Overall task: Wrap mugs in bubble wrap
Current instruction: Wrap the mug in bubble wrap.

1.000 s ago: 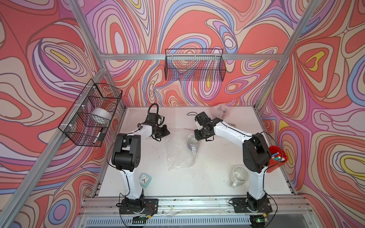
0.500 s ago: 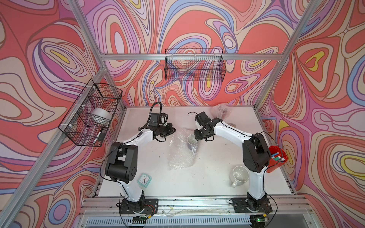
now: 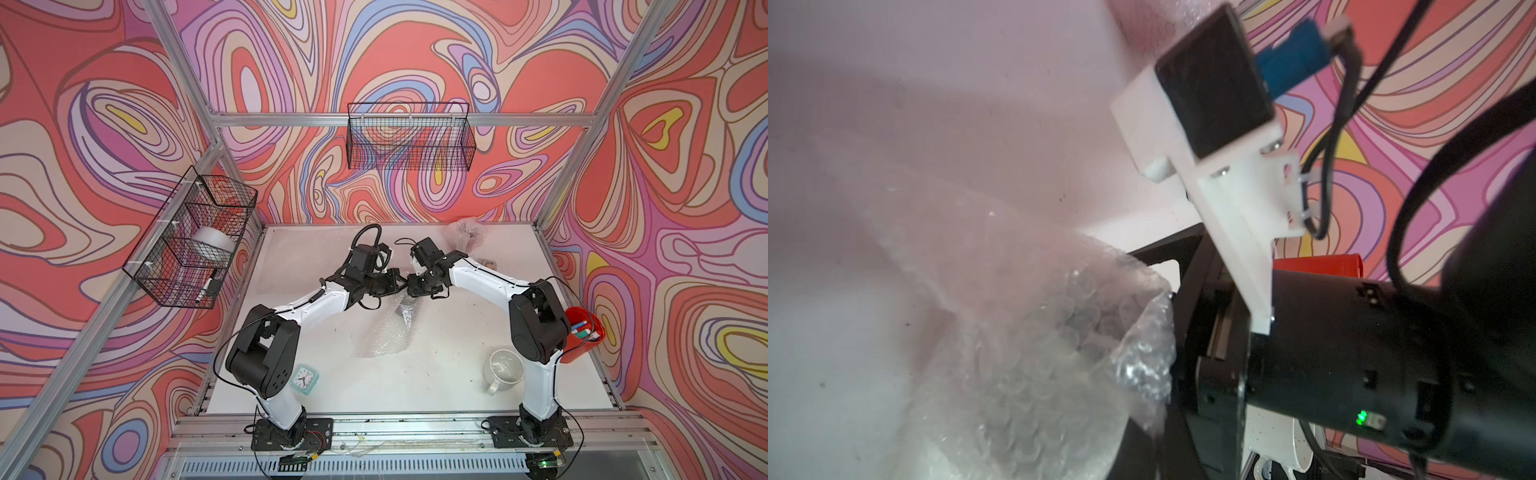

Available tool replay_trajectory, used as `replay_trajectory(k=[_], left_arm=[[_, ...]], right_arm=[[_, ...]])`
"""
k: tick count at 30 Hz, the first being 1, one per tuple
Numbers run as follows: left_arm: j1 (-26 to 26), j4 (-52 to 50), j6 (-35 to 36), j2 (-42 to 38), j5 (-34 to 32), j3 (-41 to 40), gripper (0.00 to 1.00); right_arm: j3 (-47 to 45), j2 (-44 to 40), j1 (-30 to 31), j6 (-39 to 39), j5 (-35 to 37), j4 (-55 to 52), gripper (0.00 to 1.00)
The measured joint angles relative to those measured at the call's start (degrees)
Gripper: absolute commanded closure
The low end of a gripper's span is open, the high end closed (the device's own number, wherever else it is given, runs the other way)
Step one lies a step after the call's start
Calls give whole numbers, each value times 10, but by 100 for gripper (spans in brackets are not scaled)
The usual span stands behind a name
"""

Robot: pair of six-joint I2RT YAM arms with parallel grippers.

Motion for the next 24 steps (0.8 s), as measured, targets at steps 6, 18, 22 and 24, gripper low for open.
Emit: replay_trajectory(k=[6,18,22,24], left_arm=[[-19,5,-4,18,-12,-17,100],[-31,-21,30,47,-22,-13,98],[-31,-27,39,50,-21,-8,93],[-31,-29,41,50,-21,-7,92]], right_arm=[[-52,-44,-3,27,-15,17,49],[-94,-148,-70,49,-75,41,37],[-84,-139,-77,47,-133,50,36],[-72,-124,-75,42,-156,53,35]])
